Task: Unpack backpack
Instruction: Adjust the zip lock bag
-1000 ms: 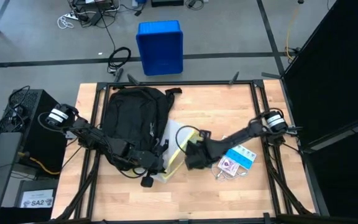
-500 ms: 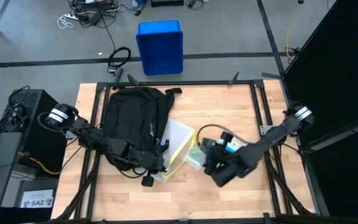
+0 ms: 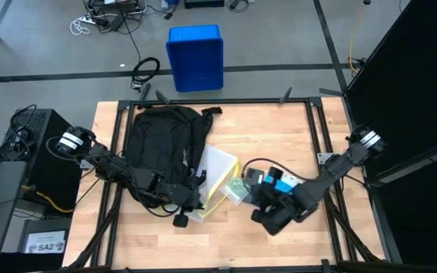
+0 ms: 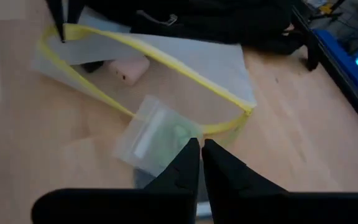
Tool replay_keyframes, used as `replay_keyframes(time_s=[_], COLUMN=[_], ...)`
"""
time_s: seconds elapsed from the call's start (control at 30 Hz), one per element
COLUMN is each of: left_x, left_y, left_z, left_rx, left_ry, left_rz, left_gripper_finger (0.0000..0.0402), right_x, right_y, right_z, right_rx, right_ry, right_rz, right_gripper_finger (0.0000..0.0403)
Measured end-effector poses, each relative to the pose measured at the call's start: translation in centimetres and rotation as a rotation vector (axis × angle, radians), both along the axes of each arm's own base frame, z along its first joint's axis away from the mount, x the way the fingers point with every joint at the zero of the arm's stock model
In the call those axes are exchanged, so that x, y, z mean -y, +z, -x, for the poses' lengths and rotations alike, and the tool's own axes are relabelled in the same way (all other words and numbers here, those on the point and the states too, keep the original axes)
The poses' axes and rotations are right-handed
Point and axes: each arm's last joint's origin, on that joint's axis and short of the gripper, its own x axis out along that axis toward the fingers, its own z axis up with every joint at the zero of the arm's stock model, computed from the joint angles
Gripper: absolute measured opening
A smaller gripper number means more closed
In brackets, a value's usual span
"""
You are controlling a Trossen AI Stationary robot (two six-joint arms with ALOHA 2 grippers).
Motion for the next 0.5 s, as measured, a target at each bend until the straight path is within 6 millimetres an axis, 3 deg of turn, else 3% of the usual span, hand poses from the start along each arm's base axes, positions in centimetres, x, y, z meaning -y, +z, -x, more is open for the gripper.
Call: replay_keyframes(time_s=[0.17, 0.4, 0.5], left_x=[0.0, 0.0, 0.0], left_y=[0.0, 0.0, 0.0], left_z=[0.0, 0.0, 0.0], left_rx=[0.006, -0.001, -0.006], left_ry=[0.0, 0.0, -0.001], left_rz=[0.002, 0.0, -0.002], left_gripper_finger=[0.0, 0.0, 0.0], right_x=[1.7, 6.7, 8.8], right_y=[-2.7, -6.2, -7.0], right_z=[-3.5, -7.2, -8.3], right_rx=[-0.117, -0.305, -0.353], right_ry=[0.065, 0.038, 0.044], right_rz=[0.135, 0.228, 0.191], right_gripper_finger=[0.0035, 0.0149, 0.0183])
